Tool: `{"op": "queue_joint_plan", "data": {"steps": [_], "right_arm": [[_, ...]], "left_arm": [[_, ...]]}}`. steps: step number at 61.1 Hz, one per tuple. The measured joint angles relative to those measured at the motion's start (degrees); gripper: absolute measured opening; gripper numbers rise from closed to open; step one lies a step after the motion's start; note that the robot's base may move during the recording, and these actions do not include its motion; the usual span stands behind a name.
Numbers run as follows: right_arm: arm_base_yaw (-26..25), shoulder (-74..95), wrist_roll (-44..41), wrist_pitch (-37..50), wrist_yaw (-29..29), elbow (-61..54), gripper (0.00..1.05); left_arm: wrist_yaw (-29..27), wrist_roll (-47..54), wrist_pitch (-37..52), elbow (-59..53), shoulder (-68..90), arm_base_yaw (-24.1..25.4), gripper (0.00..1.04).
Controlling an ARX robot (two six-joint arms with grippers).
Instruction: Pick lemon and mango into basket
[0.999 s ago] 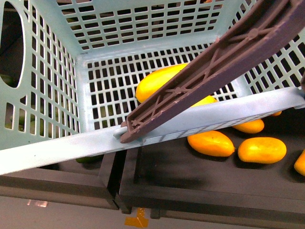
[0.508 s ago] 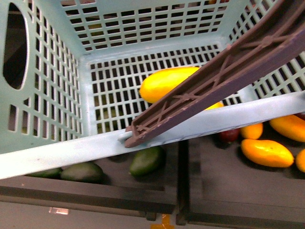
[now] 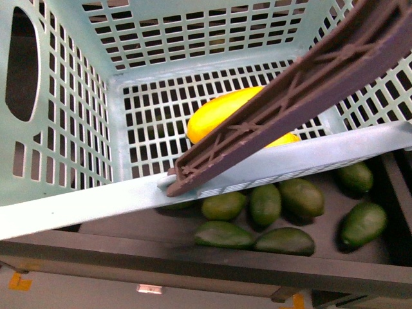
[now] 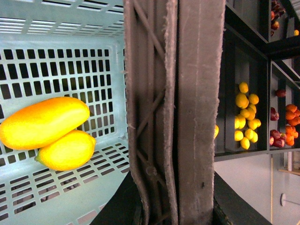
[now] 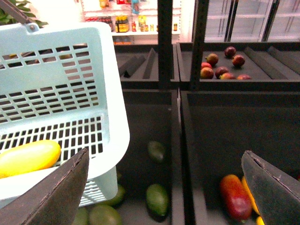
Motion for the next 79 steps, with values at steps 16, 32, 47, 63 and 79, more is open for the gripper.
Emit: {"op": "queue_joint_plan", "data": {"steps": [16, 32, 47, 63, 79], "right_arm": [[0.02, -0.02, -0.02, 0.00, 0.13, 0.00, 0.96], [0.00, -0.07, -0.02, -0.02, 0.09, 0.00, 0.96], [-0.13, 0.00, -0.04, -0.02, -0.33, -0.04, 0.96], [-0.13, -0.04, -0.02, 0.00, -0.17, -0.04, 0.96], [-0.13, -0.04, -0.02, 0.00, -0.09, -0.04, 0.96]], "left_arm": [[-0.39, 0.11, 0.00, 0.00, -0.07, 0.04, 0.19], [-0.04, 0.00, 0.00, 0.00, -0.04, 0.02, 0.19], [-2.03, 0.63, -0.07, 0.00, -0.22, 0.96, 0.19], [-36.83, -27.85, -3.41, 7.41, 8.98, 2.43, 0.19], [-35.04, -35.04, -4.07, 20.09, 25.86, 12.44, 0.19]]}}
